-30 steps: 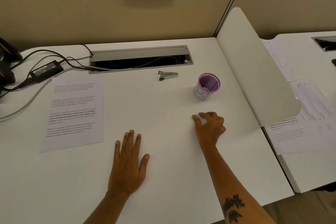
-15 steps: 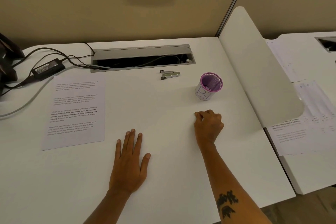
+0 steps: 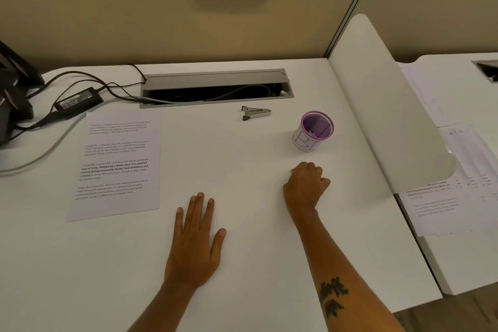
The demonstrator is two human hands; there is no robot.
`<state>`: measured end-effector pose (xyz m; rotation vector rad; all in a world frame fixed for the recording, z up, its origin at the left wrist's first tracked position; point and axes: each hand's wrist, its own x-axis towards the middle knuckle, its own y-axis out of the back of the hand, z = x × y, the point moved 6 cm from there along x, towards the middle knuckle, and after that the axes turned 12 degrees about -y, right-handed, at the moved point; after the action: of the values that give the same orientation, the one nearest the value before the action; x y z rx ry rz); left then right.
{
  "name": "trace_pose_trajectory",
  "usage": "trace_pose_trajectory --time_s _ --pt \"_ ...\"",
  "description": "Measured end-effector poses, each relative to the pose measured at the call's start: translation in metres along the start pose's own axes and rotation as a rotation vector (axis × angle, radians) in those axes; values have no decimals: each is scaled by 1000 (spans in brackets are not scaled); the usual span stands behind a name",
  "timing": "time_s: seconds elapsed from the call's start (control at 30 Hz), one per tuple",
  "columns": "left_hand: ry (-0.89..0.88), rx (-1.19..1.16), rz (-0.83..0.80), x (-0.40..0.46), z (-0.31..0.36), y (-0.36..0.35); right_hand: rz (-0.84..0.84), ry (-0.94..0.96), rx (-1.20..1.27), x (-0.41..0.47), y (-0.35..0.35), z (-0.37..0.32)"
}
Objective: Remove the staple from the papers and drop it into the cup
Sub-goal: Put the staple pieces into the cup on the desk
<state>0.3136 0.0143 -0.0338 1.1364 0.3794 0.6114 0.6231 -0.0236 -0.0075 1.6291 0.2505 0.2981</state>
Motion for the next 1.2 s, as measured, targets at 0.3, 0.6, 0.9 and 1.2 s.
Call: trace_pose_trajectory --time_s 0.3,0.6,0.9,1.2 --pt "7 16 -8 1 0 0 -137 33 224 16 16 15" --pt "-8 9 8 0 0 0 -179 -90 651 89 103 14" --pt "-12 29 15 0 1 -1 -35 -28 577 129 119 10" --pt "-12 41 9 0 0 -1 -3 29 649 128 124 14"
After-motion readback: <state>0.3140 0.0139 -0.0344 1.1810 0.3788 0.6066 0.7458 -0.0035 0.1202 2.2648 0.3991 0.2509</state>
